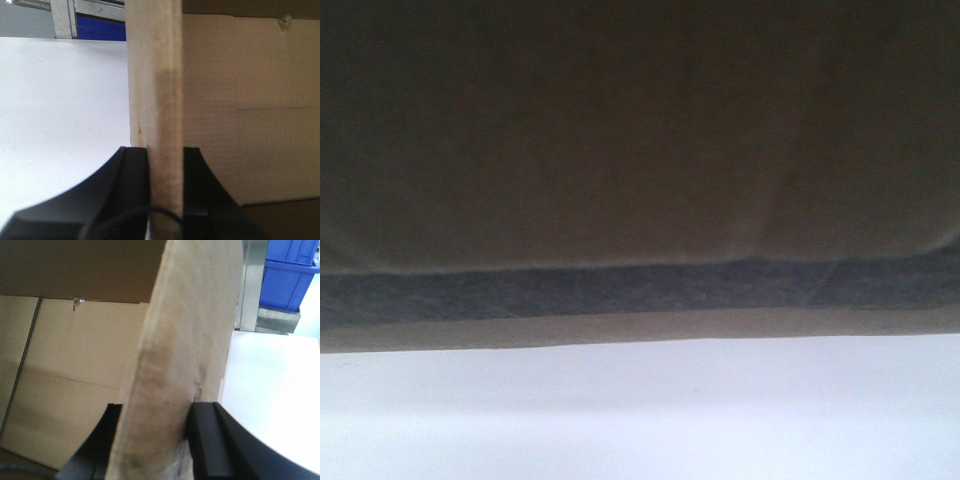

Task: Grab box from left shelf to table start
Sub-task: 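Lower the held box onto the white table surface with both grippers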

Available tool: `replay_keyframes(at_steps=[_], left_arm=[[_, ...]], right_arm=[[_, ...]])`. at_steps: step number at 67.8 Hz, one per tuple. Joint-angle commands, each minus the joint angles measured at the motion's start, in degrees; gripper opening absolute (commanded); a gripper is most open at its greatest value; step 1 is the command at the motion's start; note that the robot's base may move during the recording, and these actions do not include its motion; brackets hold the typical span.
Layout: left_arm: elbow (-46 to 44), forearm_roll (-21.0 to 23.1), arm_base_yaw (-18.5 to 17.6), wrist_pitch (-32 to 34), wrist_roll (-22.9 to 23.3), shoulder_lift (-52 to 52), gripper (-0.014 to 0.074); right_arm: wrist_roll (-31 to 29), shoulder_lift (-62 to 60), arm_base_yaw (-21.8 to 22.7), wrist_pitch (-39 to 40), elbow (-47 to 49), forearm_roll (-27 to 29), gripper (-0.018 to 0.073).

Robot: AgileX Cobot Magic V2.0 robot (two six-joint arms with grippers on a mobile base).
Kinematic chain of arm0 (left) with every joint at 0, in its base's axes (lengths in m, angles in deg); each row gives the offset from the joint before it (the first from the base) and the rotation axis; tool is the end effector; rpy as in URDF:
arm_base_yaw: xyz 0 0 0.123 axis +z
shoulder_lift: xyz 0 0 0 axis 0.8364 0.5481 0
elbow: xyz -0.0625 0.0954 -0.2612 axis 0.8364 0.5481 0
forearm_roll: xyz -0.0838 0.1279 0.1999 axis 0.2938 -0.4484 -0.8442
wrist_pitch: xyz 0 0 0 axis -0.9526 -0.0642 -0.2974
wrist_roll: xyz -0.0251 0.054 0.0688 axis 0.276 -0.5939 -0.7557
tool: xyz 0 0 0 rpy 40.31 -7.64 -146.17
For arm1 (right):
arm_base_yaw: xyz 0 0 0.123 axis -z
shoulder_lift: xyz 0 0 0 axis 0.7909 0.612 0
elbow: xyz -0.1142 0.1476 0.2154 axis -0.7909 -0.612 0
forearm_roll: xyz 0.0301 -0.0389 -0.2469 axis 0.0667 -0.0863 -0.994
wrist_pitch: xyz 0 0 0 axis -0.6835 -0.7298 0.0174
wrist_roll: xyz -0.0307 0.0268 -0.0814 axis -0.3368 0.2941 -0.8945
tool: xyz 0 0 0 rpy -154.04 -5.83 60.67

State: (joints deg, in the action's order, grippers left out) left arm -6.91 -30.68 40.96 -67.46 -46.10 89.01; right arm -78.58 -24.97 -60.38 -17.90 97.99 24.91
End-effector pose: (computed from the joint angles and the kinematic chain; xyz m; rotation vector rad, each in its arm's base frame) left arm -0.0005 -0.0040 0.3844 0.1786 1.8756 -0.3128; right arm 0.0051 0.0200 0.3991 -0.1846 1.7514 0.3661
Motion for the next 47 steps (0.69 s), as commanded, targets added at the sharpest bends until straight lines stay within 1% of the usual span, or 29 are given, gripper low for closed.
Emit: replay_keyframes(at_steps=[1,47], left_arm=[[-2.0,1.3,-0.4,8.9,-0.2,0.9,-0.0099],[-2.0,1.3,-0.4,8.9,-0.2,0.9,-0.0099]], right_arm=[[-1.0,0.9,0.2,9.3,1.7,-0.5,0.0057],[-1.0,0.9,0.2,9.3,1.7,-0.5,0.0057]])
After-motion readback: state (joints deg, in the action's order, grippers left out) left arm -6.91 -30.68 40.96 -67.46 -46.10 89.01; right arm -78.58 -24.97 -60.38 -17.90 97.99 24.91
